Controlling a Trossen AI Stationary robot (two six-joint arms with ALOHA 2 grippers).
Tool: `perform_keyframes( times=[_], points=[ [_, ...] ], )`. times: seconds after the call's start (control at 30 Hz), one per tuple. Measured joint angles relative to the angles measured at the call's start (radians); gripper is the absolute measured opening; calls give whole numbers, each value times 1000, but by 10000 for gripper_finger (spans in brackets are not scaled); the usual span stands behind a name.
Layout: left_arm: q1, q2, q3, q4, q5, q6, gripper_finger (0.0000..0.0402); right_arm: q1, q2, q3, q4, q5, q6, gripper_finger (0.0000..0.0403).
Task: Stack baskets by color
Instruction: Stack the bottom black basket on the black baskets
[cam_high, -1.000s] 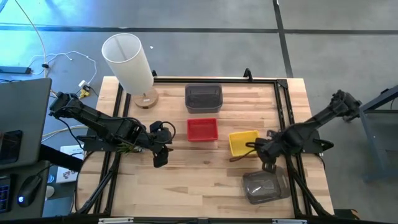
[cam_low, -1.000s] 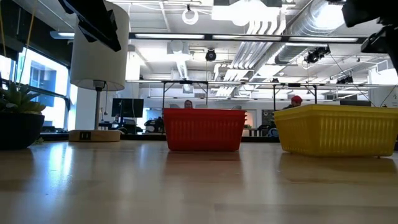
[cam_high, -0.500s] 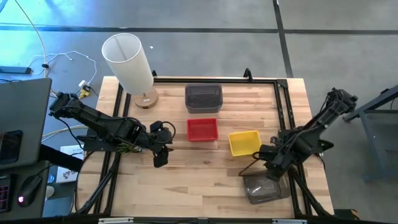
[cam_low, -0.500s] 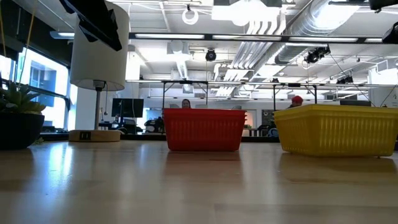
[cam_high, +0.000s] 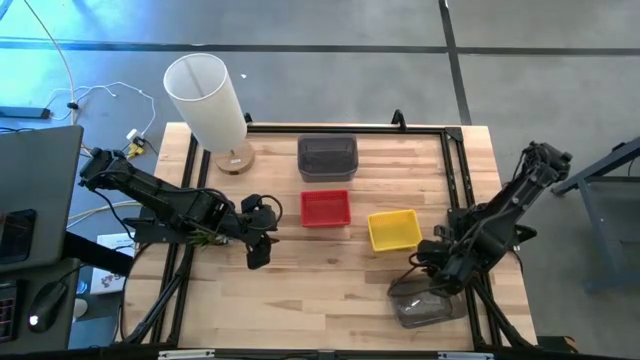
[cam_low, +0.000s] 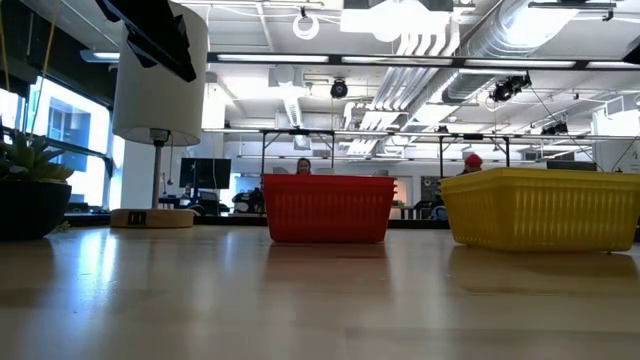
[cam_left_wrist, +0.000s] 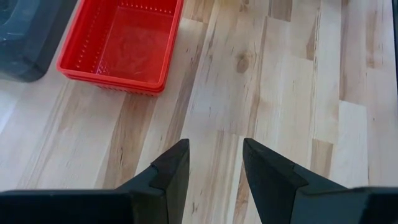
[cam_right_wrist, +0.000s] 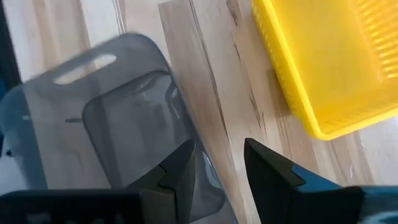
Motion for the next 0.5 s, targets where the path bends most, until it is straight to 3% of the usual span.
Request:
perform_keyframes(
  times=[0.3,0.5],
  points=[
    [0,0,0,0,0,0,135,0,132,0,69,-132,-29,124],
    [0,0,0,0,1,0,135,0,203,0,87,-155,-44,124]
  ],
)
